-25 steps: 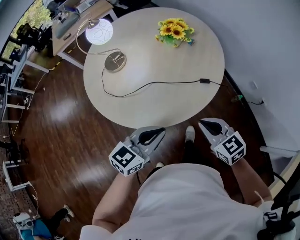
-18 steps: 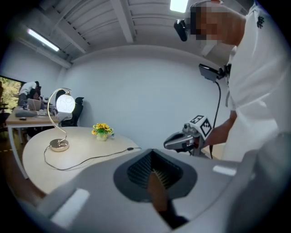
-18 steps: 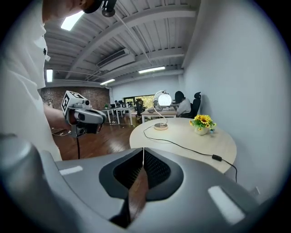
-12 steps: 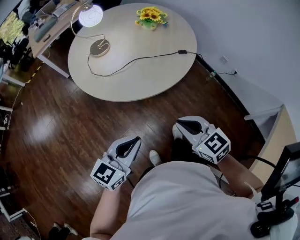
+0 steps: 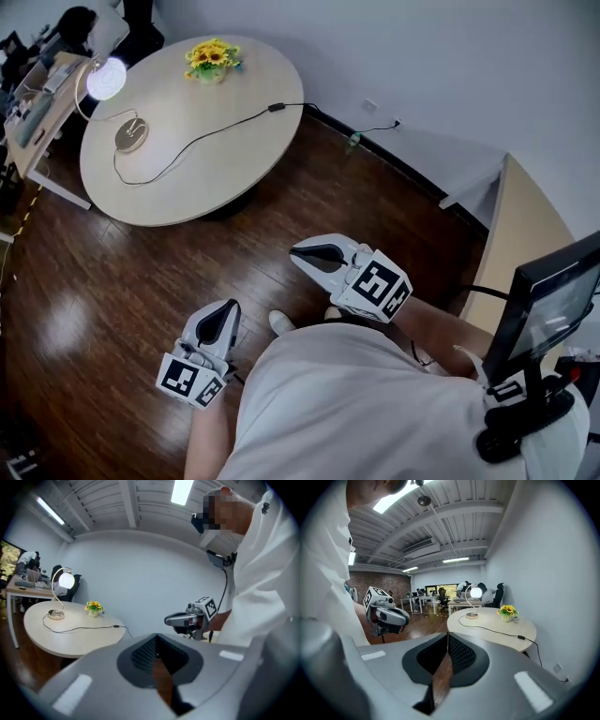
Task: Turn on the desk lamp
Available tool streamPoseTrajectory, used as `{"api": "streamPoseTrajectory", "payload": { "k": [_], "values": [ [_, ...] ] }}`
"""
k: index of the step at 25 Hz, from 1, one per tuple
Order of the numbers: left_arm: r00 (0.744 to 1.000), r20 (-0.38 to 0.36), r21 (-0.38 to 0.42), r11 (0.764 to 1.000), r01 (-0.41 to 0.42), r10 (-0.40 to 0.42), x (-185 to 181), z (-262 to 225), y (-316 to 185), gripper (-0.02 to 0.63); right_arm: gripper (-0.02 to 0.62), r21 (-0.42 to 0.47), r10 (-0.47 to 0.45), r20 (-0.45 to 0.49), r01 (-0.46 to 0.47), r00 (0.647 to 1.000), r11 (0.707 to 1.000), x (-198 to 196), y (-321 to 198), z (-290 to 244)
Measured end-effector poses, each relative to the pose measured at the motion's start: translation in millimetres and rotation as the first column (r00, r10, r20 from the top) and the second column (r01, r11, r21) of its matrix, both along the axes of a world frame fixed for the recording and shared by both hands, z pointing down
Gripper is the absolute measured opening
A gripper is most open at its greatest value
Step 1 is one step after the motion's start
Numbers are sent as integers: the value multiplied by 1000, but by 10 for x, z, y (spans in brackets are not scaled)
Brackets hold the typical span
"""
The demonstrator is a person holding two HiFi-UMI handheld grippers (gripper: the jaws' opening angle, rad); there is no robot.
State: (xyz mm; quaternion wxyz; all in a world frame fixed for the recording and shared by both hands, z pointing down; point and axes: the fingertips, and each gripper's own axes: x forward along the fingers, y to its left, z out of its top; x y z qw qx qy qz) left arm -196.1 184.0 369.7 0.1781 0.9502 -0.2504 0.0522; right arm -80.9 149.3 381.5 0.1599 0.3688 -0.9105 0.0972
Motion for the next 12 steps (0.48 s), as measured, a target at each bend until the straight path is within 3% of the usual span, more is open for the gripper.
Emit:
{"api": "streamPoseTrajectory", "payload": {
  "k": [6,12],
  "values": [
    [999,7,64,997,-35,35,245,-111,179,18,6,10,45,9,-45,999,999,260,267,-17],
    [1000,24,62,998,-13,12,561,-220,342,18,6,11,8,45,-8,999,1000,488,396,-167]
  ]
}}
